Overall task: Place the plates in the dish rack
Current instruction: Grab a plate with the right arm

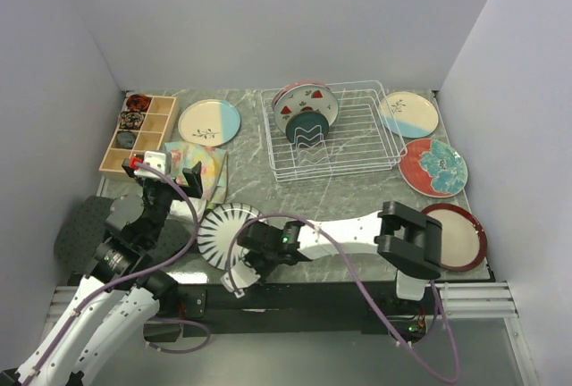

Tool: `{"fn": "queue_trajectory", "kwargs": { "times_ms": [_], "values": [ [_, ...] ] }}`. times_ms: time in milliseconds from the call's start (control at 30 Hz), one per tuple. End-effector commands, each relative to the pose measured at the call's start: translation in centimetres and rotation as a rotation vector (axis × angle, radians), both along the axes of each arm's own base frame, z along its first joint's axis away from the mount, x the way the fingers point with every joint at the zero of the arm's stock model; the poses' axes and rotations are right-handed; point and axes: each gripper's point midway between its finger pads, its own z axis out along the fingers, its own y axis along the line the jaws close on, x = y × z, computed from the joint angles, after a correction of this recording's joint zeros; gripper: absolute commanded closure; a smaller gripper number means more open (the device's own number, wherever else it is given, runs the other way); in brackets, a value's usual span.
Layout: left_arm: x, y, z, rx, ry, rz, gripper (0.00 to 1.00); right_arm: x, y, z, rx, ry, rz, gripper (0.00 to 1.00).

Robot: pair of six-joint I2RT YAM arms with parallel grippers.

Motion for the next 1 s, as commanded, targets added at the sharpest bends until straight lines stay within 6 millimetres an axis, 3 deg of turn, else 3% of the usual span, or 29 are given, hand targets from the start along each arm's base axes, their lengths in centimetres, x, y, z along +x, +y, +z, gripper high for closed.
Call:
{"fn": "queue_trajectory", "kwargs": {
  "times_ms": [0, 167, 200, 333, 467, 667, 833, 967],
  "values": [
    [0.0, -0.2, 0.9, -0.075, -0.024, -0.003, 0.01, -1.7, -4.7, 1.1, -0.067, 0.094, -0.058, 1.0],
    [0.2, -2.0, 1.8, -0.238, 0.009, -0.065, 0.01, -3.4, -8.0, 3.4, -0.04, 0.167, -0.079, 1.0],
    [0.1, -2.4, 1.7, -0.345, 0.043, -0.069, 0.01, -3.7, -8.5, 3.5, -0.042, 0.174, -0.077, 1.0],
    [-0.2, -4.5, -0.3, -0.579, 0.2, -0.105, 0.01, -4.3, -11.0, 4.3, -0.025, 0.2, -0.107, 1.0],
    [-2.1, -8.5, -3.8, -0.77, 0.449, -0.24, 0.01, -3.5, -12.3, 5.1, 0.027, 0.198, -0.174, 1.0],
    [-4.2, -11.7, -9.4, -0.974, 0.817, -0.231, 0.01, -0.8, -12.9, 8.0, 0.17, 0.196, -0.281, 1.0],
    [-6.1, -13.8, -14.7, -1.044, 1.08, -0.221, 0.01, 0.2, -13.0, 8.4, 0.212, 0.166, -0.319, 1.0],
    [-7.4, -15.7, -17.3, -1.108, 1.178, -0.212, 0.01, 0.6, -12.8, 8.9, 0.23, 0.156, -0.331, 1.0]
  ]
}}
